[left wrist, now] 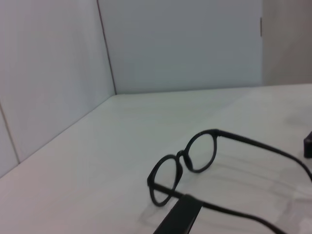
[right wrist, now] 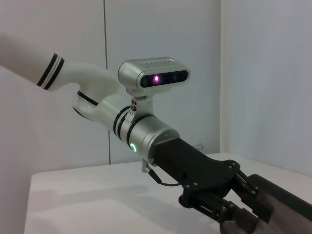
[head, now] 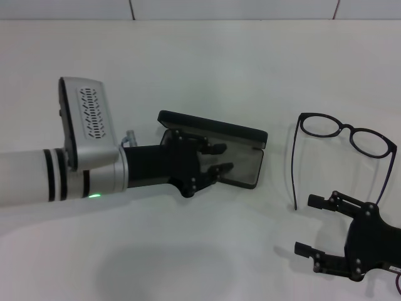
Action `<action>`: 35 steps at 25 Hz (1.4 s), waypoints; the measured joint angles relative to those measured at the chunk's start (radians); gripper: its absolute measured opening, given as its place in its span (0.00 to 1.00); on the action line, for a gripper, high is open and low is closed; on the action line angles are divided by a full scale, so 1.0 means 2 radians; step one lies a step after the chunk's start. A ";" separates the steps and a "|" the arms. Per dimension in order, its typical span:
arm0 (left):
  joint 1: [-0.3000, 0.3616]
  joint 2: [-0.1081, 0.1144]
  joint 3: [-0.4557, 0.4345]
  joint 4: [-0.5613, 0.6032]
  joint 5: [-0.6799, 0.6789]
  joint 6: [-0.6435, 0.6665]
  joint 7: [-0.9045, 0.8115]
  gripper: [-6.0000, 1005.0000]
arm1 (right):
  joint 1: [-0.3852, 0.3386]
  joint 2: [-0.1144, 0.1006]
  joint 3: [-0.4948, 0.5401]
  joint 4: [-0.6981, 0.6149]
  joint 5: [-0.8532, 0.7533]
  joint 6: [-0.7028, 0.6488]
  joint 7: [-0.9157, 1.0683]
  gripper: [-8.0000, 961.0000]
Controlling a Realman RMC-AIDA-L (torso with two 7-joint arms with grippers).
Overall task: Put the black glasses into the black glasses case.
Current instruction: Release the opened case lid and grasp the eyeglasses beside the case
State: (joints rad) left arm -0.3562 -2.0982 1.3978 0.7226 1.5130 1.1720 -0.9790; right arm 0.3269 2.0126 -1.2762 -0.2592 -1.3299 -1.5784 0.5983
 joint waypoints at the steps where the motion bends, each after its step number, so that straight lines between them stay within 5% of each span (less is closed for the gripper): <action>1: -0.004 0.000 0.006 -0.009 -0.012 0.000 -0.001 0.31 | 0.000 0.000 0.000 0.000 0.000 0.001 0.000 0.83; 35: -0.037 0.000 0.012 -0.048 -0.064 -0.003 0.009 0.31 | 0.003 0.000 0.000 0.000 0.000 0.005 -0.002 0.83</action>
State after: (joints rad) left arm -0.4308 -2.0991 1.4220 0.6275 1.3849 1.1658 -0.9606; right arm 0.3333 2.0126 -1.2761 -0.2592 -1.3300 -1.5692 0.5940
